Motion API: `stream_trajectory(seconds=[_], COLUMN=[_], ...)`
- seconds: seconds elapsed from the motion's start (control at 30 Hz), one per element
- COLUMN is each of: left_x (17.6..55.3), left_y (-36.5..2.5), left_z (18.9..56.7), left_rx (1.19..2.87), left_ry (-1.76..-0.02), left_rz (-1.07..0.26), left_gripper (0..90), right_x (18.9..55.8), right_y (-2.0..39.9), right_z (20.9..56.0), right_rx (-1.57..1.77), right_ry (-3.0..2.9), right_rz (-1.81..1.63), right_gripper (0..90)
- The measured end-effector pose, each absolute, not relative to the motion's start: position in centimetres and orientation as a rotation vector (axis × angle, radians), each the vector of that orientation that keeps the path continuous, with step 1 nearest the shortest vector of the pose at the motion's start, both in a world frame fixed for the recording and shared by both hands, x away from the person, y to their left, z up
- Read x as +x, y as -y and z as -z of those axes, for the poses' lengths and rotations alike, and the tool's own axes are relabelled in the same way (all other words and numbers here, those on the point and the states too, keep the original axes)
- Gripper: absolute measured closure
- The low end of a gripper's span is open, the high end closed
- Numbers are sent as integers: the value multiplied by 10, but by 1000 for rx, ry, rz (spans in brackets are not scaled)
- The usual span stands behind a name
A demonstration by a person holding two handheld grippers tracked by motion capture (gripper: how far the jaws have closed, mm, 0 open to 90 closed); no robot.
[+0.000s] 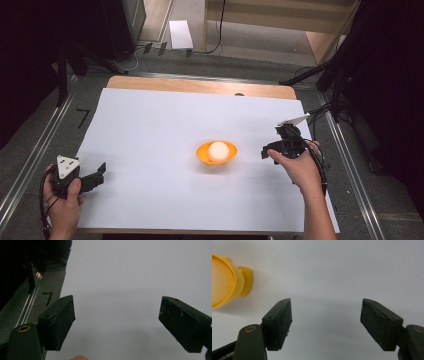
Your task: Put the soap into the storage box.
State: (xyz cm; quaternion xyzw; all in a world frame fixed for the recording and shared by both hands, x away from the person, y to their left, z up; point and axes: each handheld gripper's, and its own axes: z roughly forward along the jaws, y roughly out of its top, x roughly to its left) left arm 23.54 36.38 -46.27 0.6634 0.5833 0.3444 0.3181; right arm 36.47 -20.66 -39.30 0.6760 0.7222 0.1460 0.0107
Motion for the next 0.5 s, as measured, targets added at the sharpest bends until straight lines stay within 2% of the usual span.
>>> stream_trajectory(seconds=[0.5], left_x=[235], left_y=[-364], left_z=[463], left_rx=[1745], left_ry=[-1536], left_rz=[-906], left_gripper=[144], right_x=[347], right_y=[238], right_z=[408], right_rx=[2108], right_ry=[-2188], right_rz=[-542], right_gripper=[211])
